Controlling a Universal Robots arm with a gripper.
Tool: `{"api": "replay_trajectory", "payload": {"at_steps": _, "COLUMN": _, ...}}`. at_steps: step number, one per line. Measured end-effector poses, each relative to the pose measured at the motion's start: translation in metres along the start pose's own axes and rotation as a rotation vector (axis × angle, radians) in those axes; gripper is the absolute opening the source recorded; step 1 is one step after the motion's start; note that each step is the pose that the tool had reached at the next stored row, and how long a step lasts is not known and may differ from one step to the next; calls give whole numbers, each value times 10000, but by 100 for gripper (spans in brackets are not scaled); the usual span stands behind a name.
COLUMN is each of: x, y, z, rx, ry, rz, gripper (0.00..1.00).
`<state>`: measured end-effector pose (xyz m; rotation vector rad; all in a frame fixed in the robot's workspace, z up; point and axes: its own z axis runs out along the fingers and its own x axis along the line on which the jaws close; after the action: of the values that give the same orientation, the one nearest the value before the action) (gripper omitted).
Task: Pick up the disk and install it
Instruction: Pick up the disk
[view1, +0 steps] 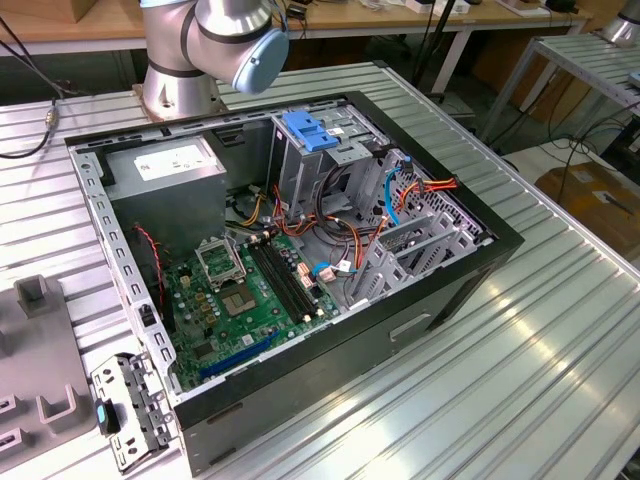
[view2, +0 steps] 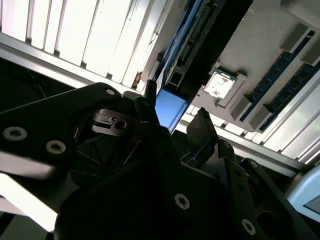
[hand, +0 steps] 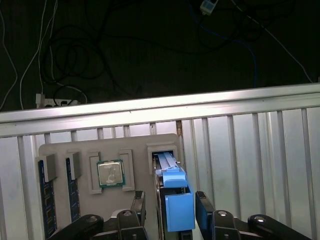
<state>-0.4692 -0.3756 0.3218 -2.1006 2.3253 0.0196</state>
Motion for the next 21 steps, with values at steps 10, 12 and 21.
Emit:
{"api": "replay_trajectory", "payload": {"at_steps": 10, "x": -39, "y": 4, "z": 51, "rx": -5, "ry": -33, "rz": -1, "gripper": 52}}
{"api": "replay_trajectory", "payload": {"at_steps": 12, "x": -41, "y": 7, "z": 81, "rx": -5, "ry": -33, "rz": 0, "gripper": 52}}
{"api": "replay_trajectory", "payload": {"at_steps": 21, "x": -33, "y": 59, "z": 234, "rx": -11, "ry": -33, "rz": -280, "gripper": 52}}
